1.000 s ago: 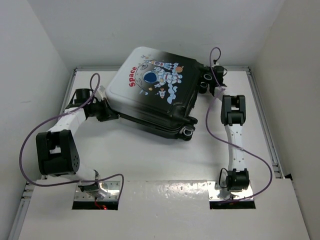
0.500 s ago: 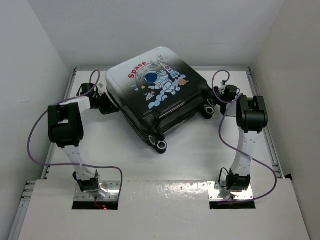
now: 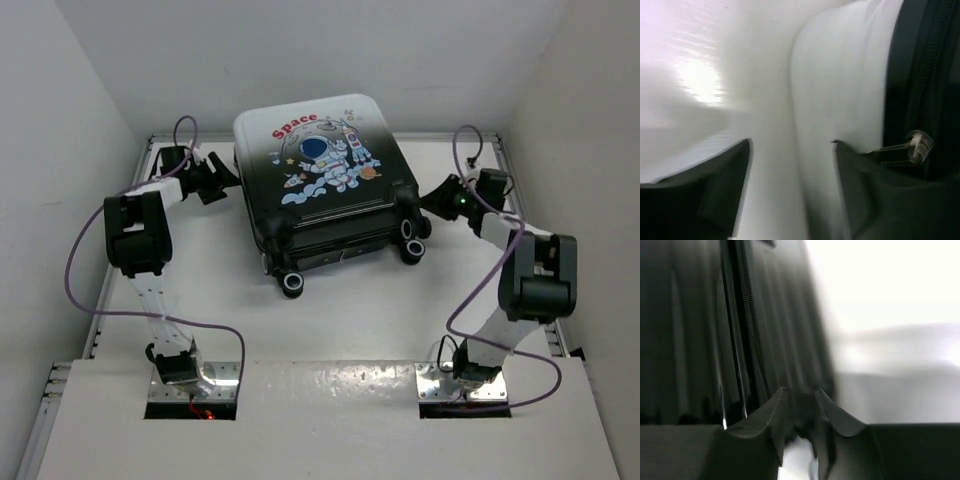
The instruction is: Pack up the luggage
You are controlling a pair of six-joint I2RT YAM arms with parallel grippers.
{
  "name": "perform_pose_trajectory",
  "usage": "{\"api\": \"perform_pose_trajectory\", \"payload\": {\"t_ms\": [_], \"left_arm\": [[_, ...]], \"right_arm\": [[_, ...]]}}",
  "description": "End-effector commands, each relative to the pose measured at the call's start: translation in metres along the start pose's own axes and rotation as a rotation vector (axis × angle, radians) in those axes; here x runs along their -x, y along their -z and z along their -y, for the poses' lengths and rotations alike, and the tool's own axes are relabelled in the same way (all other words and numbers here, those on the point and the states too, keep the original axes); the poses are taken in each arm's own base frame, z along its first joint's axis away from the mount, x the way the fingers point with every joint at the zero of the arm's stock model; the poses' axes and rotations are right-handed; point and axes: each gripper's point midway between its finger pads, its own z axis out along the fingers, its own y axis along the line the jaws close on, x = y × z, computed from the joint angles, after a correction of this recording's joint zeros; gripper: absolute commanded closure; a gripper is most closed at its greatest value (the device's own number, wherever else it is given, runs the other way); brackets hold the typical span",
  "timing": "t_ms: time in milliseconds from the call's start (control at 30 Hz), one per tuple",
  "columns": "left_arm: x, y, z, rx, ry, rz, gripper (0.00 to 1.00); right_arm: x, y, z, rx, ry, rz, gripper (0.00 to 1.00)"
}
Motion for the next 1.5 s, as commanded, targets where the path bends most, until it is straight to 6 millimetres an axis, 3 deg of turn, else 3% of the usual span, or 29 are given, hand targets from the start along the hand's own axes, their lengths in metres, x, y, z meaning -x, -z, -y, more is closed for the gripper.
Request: {"api": "perform_pose_trajectory", "payload": {"t_ms": [0,33,67,133,167,233,267,300,333,400,433,500,667,833,867,967,1167,1233,1333,1433,1467], "left_arm": [[0.043,0.032,0.054,-0.120,-0.149,0.118,0.22],[0.047,0.037,0.053,-0.085,-0.166,0.121,0.16],[0.051,0.042,0.054,-0.065,-0.194,0.124,0.01],[0.065,0.061,0.055,-0.008,-0.287,0.154,0.00],[0.066,0.069,0.053,0.030,-0.338,0.137,0.00],[0.074,0.092,0.052,0.123,-0.376,0.167,0.00],[0.076,0.099,0.054,0.141,-0.394,0.177,0.00],[0.073,0.103,0.054,0.144,-0.401,0.170,0.00],[0.069,0.112,0.059,0.126,-0.395,0.160,0.00],[0.057,0.116,0.058,0.122,-0.381,0.130,0.00],[0.043,0.114,0.056,0.101,-0.351,0.098,0.00],[0.033,0.116,0.057,0.091,-0.326,0.084,0.00],[0.025,0.123,0.061,0.088,-0.325,0.104,0.00],[0.023,0.126,0.053,0.134,-0.322,0.121,0.00],[0.026,0.126,0.052,0.140,-0.326,0.131,0.00],[0.030,0.131,0.055,0.145,-0.327,0.156,0.00],[0.028,0.129,0.046,0.178,-0.320,0.160,0.00],[0.030,0.131,0.043,0.184,-0.315,0.165,0.00],[0.031,0.132,0.041,0.194,-0.314,0.169,0.00],[0.031,0.129,0.039,0.194,-0.314,0.169,0.00],[0.031,0.129,0.039,0.194,-0.314,0.169,0.00]], "right_arm": [[0.006,0.044,0.031,-0.183,0.125,-0.005,0.71],[0.022,0.063,0.045,-0.236,0.180,0.035,0.68],[0.017,0.077,0.046,-0.264,0.174,0.002,0.66],[0.038,0.103,0.045,-0.273,0.290,0.034,0.59],[0.026,0.117,0.030,-0.234,0.262,-0.041,0.57],[0.047,0.136,-0.002,-0.149,0.386,-0.044,0.54],[0.023,0.151,-0.013,-0.136,0.348,-0.134,0.52],[0.020,0.155,-0.024,-0.095,0.333,-0.152,0.48],[0.014,0.166,-0.049,-0.046,0.363,-0.187,0.40],[0.010,0.169,-0.060,-0.048,0.388,-0.202,0.33],[0.003,0.162,-0.077,-0.026,0.433,-0.225,0.30],[-0.001,0.157,-0.096,-0.041,0.490,-0.210,0.22],[-0.017,0.139,-0.105,-0.087,0.515,-0.315,0.01],[-0.018,0.114,-0.097,-0.239,0.656,-0.318,0.01],[-0.016,0.109,-0.085,-0.307,0.674,-0.329,0.01],[-0.013,0.102,-0.079,-0.366,0.711,-0.325,0.01],[-0.041,0.086,-0.076,-0.353,0.761,-0.422,0.04],[-0.040,0.085,-0.071,-0.392,0.792,-0.412,0.06],[-0.038,0.081,-0.065,-0.422,0.816,-0.392,0.17],[-0.034,0.075,-0.072,-0.401,0.833,-0.357,0.45],[-0.033,0.075,-0.073,-0.378,0.872,-0.362,0.62]]}}
